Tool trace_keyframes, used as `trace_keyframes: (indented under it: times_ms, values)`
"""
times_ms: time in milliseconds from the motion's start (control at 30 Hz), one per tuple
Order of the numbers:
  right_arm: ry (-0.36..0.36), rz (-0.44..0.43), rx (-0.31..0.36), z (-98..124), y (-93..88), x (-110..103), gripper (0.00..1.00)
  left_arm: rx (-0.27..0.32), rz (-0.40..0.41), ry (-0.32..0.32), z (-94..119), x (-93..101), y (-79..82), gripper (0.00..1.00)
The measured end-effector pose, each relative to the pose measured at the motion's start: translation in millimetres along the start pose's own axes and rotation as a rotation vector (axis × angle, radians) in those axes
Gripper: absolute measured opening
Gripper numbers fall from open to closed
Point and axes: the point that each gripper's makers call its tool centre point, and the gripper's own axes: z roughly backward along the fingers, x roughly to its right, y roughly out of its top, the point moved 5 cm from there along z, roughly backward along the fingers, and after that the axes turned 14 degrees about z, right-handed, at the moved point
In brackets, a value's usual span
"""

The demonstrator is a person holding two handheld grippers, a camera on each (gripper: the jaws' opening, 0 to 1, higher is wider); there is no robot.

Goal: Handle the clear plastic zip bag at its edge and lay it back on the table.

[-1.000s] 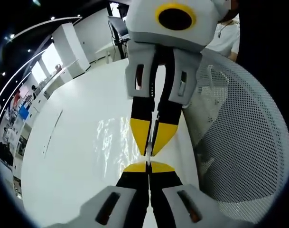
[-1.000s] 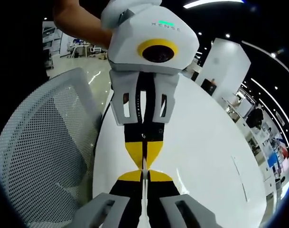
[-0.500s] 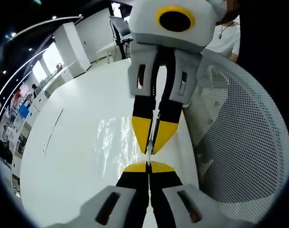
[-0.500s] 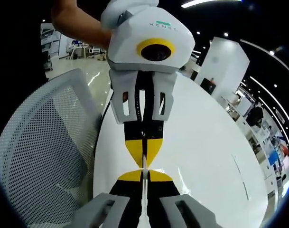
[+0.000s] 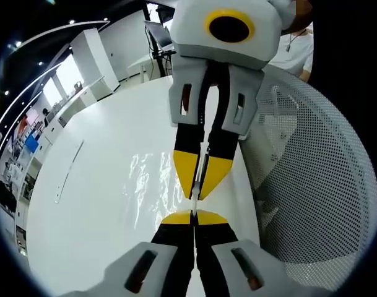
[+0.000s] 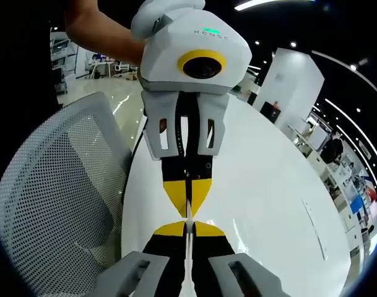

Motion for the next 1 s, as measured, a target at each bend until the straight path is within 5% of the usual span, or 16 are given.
trace_keyframes:
  times_ms: [1000]
  values:
    - [-0.003,-0.009,-0.006,2.4,-2.4,-0.5,0.0,-0.01,0.007,0.003,5.7,-2.8,-5.5,0.0]
